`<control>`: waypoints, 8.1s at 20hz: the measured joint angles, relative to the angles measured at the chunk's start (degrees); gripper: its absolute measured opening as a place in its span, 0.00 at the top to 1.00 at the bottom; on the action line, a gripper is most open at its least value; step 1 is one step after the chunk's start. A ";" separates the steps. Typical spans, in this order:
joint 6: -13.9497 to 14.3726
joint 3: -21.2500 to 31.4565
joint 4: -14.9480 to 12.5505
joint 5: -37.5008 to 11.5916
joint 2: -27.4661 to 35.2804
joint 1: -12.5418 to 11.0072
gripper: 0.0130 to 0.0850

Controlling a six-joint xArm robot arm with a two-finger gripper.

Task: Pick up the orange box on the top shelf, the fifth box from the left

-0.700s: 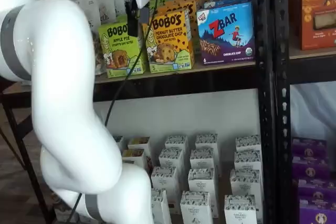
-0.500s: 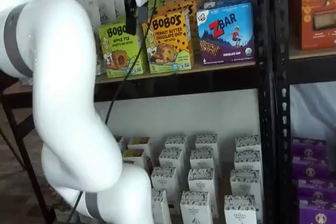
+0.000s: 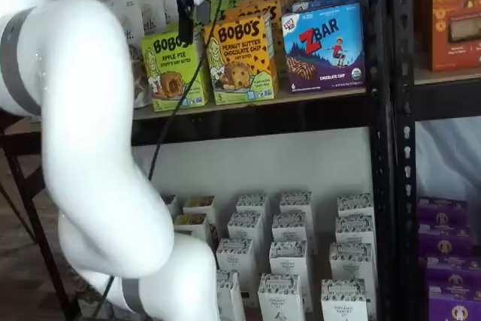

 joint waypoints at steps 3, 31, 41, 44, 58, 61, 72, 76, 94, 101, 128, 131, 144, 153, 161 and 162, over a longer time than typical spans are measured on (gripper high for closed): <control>-0.30 3.43 1.62 -6.31 -2.08 -0.17 0.00; -5.31 2.27 -1.31 -14.35 4.73 -2.07 0.00; -5.05 1.09 -3.10 -13.21 6.73 -1.23 0.00; -5.14 0.58 -1.68 -12.60 6.99 -1.72 0.00; -4.91 -0.75 -1.05 -14.35 6.61 -2.13 0.00; -5.19 -0.34 -1.85 -15.31 6.79 -1.98 0.00; -5.04 -1.20 -5.00 -13.79 8.37 -1.01 0.00; -4.41 -2.20 -6.75 -12.31 9.28 -0.14 0.00; -2.47 -5.77 -12.68 -8.19 12.46 2.61 0.00; -2.01 -6.41 -14.79 -7.13 12.92 3.37 0.00; -2.00 -3.92 -13.98 -9.34 11.99 3.52 0.33; -2.02 -3.91 -13.82 -9.54 11.99 3.48 0.33; -2.31 -3.54 -13.29 -10.17 11.70 3.13 0.44; -2.31 -3.57 -12.77 -9.85 11.63 3.05 0.72; -2.21 -4.14 -12.72 -8.97 11.86 3.07 0.72; -2.21 -4.43 -12.60 -8.51 11.99 3.00 0.72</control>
